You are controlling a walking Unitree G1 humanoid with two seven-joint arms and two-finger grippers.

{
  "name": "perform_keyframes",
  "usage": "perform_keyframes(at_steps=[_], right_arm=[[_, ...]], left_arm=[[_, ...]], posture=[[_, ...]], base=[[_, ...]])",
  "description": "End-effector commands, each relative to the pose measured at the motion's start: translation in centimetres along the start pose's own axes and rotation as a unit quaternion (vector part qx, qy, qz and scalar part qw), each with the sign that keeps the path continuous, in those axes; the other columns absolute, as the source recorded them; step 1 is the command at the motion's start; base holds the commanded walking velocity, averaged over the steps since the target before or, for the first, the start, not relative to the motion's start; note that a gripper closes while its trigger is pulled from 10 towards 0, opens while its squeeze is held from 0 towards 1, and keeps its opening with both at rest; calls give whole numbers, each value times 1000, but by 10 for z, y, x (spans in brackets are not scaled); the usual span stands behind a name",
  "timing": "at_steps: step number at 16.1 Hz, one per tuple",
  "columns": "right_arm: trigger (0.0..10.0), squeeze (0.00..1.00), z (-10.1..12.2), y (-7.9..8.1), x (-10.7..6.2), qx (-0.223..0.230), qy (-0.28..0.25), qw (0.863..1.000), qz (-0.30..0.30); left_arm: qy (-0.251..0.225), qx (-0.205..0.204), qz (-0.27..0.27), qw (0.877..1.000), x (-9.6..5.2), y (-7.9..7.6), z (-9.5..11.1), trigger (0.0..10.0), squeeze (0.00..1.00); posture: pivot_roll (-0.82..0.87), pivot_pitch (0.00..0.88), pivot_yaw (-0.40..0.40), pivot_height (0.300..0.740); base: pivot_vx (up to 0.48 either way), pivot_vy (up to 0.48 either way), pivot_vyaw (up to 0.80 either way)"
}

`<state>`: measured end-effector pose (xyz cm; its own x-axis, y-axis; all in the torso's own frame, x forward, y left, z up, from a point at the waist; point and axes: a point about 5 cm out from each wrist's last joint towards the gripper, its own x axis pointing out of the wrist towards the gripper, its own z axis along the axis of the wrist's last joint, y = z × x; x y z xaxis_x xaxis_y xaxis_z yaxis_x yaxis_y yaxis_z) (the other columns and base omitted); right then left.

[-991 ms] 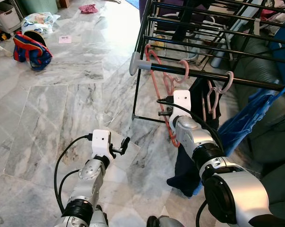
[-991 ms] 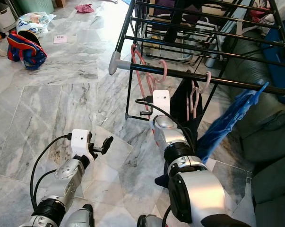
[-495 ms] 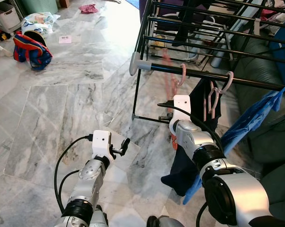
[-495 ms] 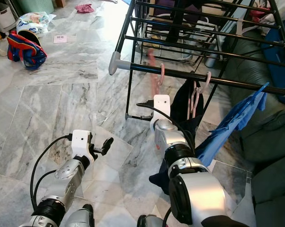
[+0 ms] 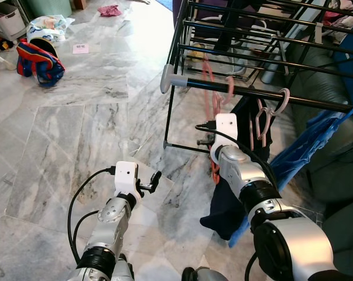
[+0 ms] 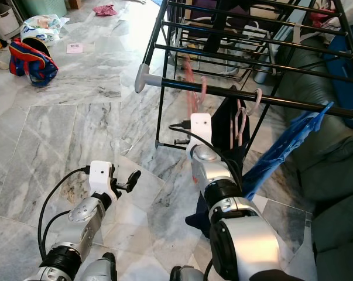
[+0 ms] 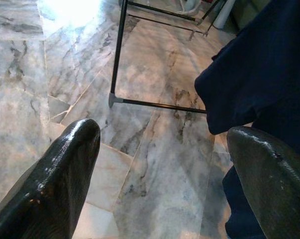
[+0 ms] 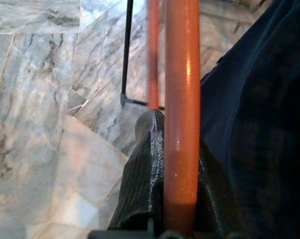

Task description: Hang hanger

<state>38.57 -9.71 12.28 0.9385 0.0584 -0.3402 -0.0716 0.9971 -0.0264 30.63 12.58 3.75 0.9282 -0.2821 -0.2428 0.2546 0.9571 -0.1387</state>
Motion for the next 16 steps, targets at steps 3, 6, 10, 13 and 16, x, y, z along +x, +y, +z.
perform_keyframes(at_steps=[3, 6, 10, 13, 16], right_arm=[[10000, 1000, -5, -2, -3, -31, -19, 999, -6], [10000, 1000, -13, -4, -3, -25, -6, 1000, -11], [10000, 1000, -11, -6, -3, -18, -2, 1000, -11], [10000, 0, -8, -5, -2, -19, -4, 1000, -8], [10000, 0, 2, -6, -1, -9, -12, 1000, -8]], left_arm=[[15, 1, 1, 1000, -2, -1, -7, 10000, 0], [17, 2, -1, 1000, -2, -1, -7, 10000, 0], [18, 3, -1, 1000, -1, -1, -7, 10000, 0], [18, 2, 0, 1000, -1, -1, -7, 10000, 0], [19, 2, -1, 1000, -1, -1, -7, 10000, 0]], posture=[[144, 193, -89, 740], [144, 191, -88, 740], [148, 190, -89, 740], [148, 192, -88, 740], [145, 194, -86, 740]], base=[[0, 0, 0], [0, 0, 0], [0, 0, 0], [0, 0, 0], [0, 0, 0]])
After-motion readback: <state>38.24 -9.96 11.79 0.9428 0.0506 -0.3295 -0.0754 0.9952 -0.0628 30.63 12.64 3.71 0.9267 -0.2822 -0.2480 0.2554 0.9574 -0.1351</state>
